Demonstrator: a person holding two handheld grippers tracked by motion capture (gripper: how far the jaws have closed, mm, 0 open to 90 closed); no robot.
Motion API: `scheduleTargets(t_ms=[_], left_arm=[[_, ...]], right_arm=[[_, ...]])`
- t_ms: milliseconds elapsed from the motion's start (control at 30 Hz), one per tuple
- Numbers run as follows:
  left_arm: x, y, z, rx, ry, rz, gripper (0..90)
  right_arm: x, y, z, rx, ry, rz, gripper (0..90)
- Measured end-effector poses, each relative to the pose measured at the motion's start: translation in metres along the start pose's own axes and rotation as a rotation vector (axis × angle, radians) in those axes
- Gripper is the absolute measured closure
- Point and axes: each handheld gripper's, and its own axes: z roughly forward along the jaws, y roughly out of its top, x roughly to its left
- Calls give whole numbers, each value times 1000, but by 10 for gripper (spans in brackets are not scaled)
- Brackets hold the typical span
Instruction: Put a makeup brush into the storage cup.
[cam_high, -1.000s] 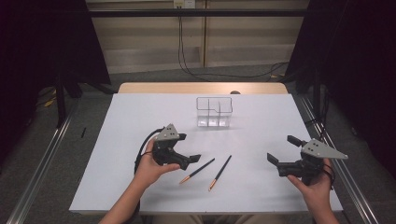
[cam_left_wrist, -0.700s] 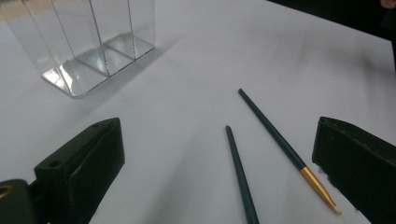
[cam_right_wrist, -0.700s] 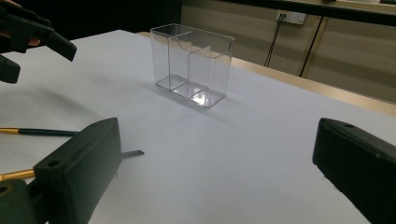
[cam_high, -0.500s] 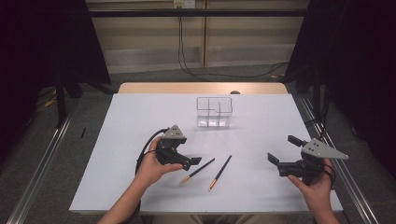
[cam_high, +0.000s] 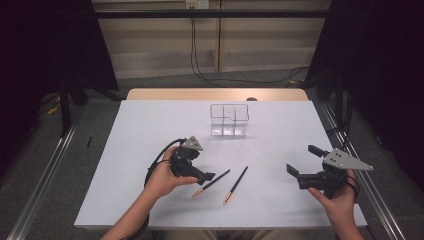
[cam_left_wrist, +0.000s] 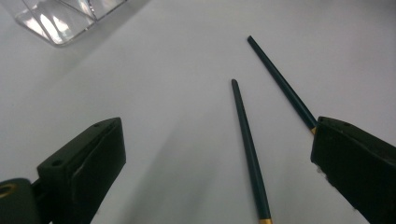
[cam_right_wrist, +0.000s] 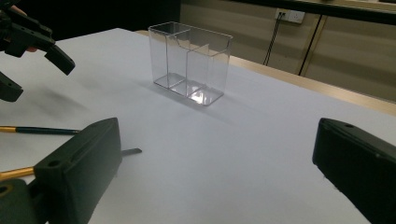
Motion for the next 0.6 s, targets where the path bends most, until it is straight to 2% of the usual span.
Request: scheduleTargets(t_ms=[300,400,467,500,533,600], left_arm=[[-1,3,4,100,4,16,31],[0,5,4,151,-2,31,32],[-1,6,4,182,3,32,34],[-1,6,4,182,3,32,35],[-2,6,6,199,5,17,36],[-1,6,6,230,4,32,36]], right_arm=[[0,0,1,5,2,-4,8],[0,-1,1,9,5,-2,7],[0,-1,1,10,2,-5,8],[0,-1,1,10,3,-3,7],[0,0,1,9,4,-6,8],[0,0,1,10,4,-6,8]])
